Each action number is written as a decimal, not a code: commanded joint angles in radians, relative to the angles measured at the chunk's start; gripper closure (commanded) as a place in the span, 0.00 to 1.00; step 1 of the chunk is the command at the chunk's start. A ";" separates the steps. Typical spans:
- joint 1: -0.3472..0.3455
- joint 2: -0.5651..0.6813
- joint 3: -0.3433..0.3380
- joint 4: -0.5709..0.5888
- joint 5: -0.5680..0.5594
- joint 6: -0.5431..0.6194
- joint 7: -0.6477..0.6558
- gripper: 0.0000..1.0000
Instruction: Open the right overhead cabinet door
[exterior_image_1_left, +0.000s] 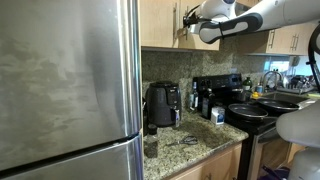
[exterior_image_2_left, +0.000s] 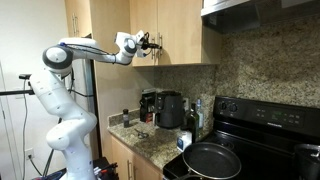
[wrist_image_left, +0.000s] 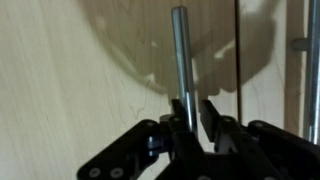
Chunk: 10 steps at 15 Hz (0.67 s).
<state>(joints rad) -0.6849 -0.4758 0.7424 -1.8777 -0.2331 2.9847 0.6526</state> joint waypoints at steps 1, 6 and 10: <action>0.054 0.016 -0.035 -0.011 0.004 0.019 -0.047 1.00; 0.080 0.014 -0.059 -0.025 0.009 0.034 -0.090 0.96; 0.168 -0.133 -0.193 -0.124 0.036 -0.025 -0.134 0.96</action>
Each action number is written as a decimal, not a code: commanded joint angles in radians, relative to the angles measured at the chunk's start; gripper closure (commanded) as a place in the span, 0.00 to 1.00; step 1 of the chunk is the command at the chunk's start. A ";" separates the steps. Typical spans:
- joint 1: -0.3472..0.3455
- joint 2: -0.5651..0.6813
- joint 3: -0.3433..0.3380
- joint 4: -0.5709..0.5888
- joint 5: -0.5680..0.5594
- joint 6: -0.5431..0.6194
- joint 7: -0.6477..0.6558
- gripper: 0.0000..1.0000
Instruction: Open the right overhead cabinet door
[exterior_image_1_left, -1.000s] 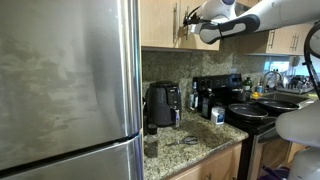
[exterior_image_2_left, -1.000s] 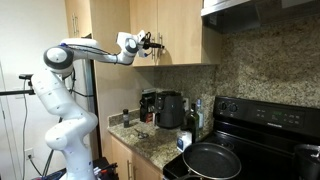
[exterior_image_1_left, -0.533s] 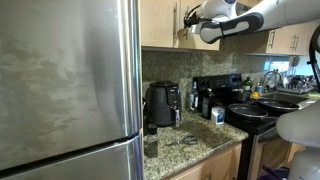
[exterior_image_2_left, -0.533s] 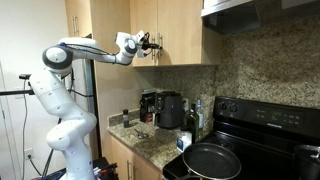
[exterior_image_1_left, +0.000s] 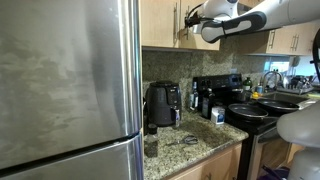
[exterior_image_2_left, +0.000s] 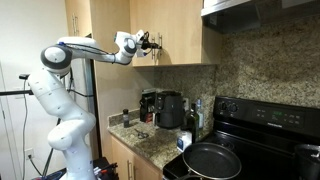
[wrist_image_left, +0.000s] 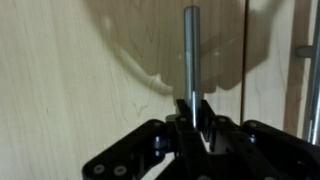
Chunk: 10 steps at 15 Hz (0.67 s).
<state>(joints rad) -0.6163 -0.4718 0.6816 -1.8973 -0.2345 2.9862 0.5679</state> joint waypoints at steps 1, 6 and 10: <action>0.123 -0.180 -0.168 -0.134 0.037 -0.028 -0.059 0.96; 0.154 -0.423 -0.283 -0.267 0.026 -0.078 -0.075 0.96; 0.290 -0.621 -0.452 -0.372 0.059 -0.253 -0.190 0.57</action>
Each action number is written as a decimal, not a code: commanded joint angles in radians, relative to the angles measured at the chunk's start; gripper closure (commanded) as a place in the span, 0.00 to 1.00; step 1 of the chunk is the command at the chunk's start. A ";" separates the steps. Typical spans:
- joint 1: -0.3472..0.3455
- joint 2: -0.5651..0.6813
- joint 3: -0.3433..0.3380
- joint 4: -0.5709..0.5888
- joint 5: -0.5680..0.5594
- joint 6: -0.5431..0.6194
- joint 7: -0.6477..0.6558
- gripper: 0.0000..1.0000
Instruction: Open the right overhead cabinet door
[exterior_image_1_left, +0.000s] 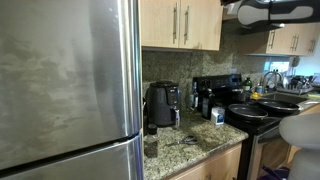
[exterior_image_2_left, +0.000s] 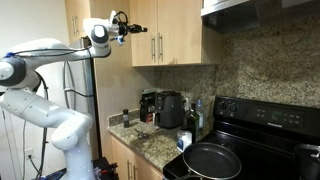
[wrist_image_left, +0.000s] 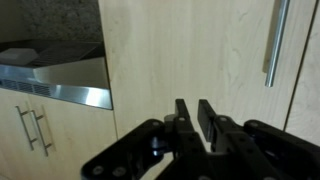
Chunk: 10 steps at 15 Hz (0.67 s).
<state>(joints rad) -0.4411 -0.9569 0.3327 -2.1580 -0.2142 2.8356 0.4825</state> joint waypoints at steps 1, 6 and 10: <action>0.174 -0.183 -0.140 -0.141 0.057 -0.161 -0.147 0.52; 0.344 -0.200 -0.174 -0.098 0.120 -0.413 -0.267 0.16; 0.334 -0.098 -0.132 -0.015 0.150 -0.366 -0.203 0.00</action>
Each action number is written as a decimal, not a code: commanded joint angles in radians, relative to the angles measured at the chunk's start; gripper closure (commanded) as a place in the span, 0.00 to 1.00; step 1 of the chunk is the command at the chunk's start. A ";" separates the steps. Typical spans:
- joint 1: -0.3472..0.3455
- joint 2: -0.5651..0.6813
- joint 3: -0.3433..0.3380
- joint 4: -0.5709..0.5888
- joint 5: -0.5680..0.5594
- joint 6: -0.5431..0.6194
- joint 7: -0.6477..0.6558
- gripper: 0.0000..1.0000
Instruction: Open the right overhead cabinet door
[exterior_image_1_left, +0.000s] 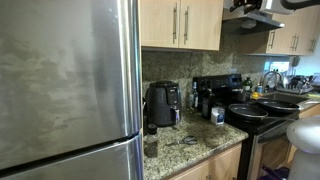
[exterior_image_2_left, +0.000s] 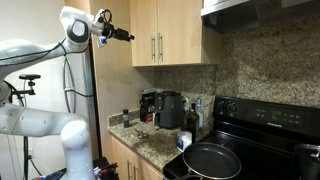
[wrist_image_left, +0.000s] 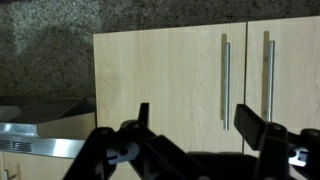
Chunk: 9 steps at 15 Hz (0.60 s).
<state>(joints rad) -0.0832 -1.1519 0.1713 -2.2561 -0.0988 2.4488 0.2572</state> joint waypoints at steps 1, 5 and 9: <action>-0.011 0.021 0.012 0.017 0.023 0.004 -0.002 0.00; -0.022 0.032 0.035 -0.011 -0.010 0.009 -0.032 0.00; -0.054 0.229 0.101 0.087 0.011 0.116 0.031 0.00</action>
<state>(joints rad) -0.0881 -1.0746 0.2253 -2.2520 -0.0972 2.4764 0.2577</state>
